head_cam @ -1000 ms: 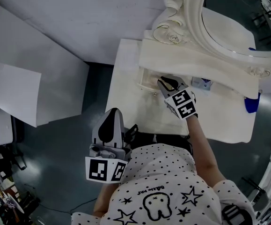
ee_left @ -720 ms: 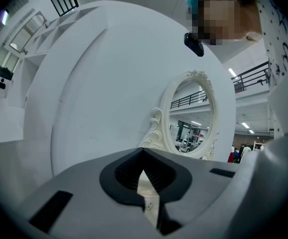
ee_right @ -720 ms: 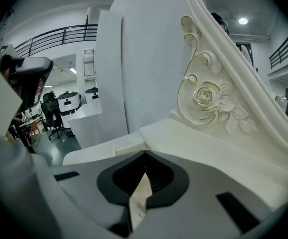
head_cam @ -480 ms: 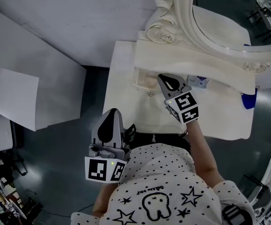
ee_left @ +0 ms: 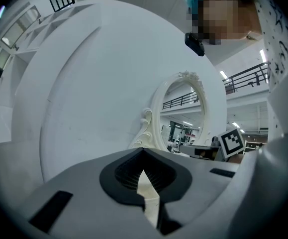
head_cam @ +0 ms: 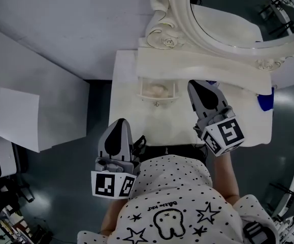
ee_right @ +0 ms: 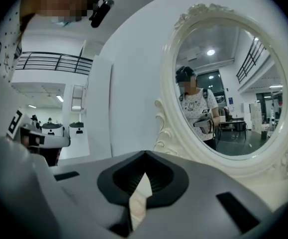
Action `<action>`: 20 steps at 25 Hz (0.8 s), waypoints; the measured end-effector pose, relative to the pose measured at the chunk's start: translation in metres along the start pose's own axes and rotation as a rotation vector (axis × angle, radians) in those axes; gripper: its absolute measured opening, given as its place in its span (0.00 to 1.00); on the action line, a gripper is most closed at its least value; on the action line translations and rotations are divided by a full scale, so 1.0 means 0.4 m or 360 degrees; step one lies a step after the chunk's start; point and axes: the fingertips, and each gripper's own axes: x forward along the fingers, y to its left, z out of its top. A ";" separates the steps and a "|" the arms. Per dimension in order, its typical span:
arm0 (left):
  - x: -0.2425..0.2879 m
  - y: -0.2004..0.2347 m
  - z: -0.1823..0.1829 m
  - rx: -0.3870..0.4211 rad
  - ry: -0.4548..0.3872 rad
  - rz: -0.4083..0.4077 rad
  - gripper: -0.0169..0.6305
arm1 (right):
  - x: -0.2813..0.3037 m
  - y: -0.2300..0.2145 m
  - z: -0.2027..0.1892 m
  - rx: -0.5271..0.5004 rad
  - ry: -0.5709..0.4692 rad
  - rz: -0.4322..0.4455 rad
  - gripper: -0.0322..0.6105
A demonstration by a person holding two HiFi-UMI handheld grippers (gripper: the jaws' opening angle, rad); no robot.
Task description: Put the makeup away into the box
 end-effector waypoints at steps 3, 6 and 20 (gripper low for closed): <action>0.004 -0.008 -0.001 0.0005 -0.0001 -0.0014 0.02 | -0.078 -0.016 0.037 0.0057 -0.0100 -0.0081 0.06; 0.008 -0.016 -0.004 0.0012 0.0004 -0.0035 0.02 | -0.151 -0.028 0.050 0.0090 -0.0163 -0.0169 0.06; 0.025 -0.042 0.007 0.0039 -0.0008 -0.0098 0.02 | -0.295 -0.024 0.011 0.0323 -0.0272 -0.0362 0.06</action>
